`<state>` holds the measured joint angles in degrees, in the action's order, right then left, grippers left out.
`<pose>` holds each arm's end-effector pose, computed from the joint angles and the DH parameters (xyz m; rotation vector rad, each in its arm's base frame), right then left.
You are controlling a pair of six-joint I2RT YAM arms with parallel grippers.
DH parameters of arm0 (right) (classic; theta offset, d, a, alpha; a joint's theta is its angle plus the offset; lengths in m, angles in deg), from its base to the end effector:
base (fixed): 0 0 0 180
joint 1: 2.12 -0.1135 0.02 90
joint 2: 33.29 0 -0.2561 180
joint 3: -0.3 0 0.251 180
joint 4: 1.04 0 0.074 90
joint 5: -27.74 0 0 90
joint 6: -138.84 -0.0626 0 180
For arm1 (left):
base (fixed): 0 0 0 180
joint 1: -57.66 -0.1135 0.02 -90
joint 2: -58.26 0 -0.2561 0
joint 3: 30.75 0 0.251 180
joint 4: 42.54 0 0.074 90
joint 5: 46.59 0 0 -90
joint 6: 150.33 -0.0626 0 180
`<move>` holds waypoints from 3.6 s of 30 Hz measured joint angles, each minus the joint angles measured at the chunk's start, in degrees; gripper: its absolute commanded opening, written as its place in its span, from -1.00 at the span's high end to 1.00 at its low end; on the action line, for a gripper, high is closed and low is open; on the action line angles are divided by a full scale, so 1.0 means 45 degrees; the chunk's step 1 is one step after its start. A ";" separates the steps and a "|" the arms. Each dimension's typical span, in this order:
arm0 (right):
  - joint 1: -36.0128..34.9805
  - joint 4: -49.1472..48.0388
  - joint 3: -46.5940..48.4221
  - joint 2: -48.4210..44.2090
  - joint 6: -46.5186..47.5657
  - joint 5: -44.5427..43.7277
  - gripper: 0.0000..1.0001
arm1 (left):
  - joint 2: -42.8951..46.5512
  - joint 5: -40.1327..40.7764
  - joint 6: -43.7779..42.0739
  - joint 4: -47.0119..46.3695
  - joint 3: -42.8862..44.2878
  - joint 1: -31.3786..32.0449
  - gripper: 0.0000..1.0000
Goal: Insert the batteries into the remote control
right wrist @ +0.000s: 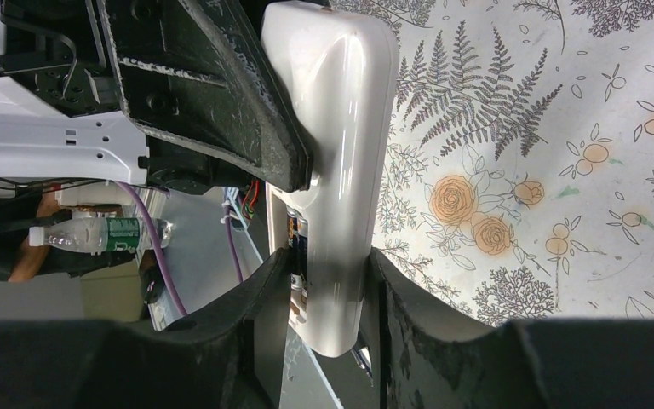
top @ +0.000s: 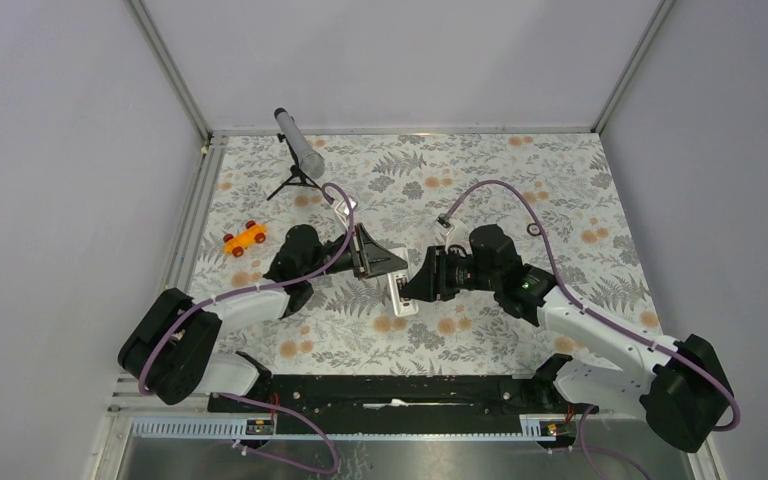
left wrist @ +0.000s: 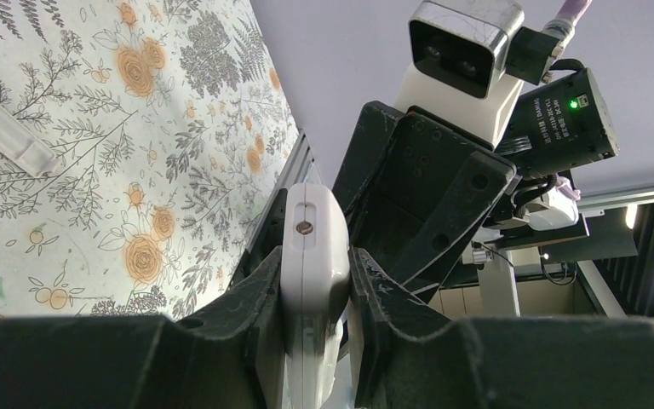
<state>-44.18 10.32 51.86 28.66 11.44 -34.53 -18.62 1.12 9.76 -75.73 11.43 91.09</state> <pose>0.1785 0.2003 0.2463 -0.4451 2.1255 1.3343 0.2176 -0.1941 0.2169 0.0805 1.9944 -1.8760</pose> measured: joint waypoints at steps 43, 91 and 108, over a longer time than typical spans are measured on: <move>-0.0214 0.4061 0.2662 0.5134 0.6071 -0.7572 0.02 | 0.5236 0.4901 -0.3298 0.5722 -0.2273 -0.1651 1.00; -0.0335 0.6989 0.5809 0.9204 1.7087 -0.5804 0.37 | 0.5843 0.3143 -0.3546 0.6897 -0.2419 -0.4964 1.00; -0.0097 0.6844 0.5897 0.9034 1.5504 -0.4546 1.00 | 0.5731 0.3011 -0.3351 0.6620 -0.2472 -0.5081 1.00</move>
<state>-44.62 41.12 78.40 69.32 81.20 -54.99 7.17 14.68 -5.33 -45.94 0.31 68.22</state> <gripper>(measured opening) 0.021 0.272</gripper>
